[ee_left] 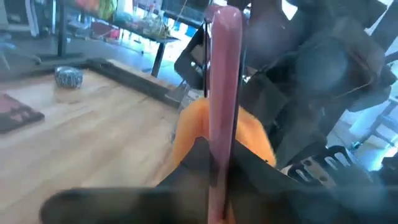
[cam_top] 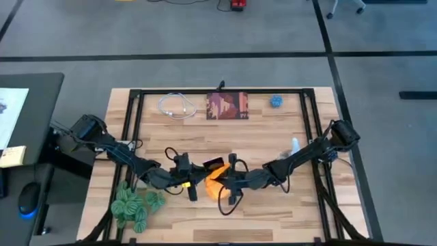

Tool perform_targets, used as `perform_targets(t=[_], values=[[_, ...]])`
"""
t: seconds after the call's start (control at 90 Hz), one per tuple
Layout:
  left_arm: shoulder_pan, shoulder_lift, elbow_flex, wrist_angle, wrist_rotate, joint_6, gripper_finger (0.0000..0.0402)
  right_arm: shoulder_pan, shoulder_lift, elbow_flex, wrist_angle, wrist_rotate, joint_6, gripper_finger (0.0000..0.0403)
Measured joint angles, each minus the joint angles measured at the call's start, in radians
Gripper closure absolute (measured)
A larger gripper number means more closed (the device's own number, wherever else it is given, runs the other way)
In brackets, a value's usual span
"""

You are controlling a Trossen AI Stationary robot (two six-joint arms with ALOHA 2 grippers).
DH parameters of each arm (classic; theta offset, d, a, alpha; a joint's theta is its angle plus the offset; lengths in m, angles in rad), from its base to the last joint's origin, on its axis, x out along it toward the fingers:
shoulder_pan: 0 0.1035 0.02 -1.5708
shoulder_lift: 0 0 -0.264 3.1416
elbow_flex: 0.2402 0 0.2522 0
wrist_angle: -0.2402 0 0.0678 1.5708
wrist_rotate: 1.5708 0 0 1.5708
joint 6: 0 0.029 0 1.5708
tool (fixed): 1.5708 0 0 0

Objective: Apply microfiber cloth
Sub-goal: Wipe the front of the pink cellphone using microfiber cloth

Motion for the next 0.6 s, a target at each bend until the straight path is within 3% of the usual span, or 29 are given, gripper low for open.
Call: perform_targets(t=[0.4, 0.6], values=[[-0.006, -0.004, 0.002, 0.023, 0.019, -0.005, 0.0395, 0.040, 0.007, -0.008, -0.322, 0.029, 0.194, 0.0403], [-0.007, -0.004, 0.005, 0.002, 0.021, 0.008, 0.0395, 0.103, 0.006, -0.008, -0.323, 0.027, 0.200, 0.0403]])
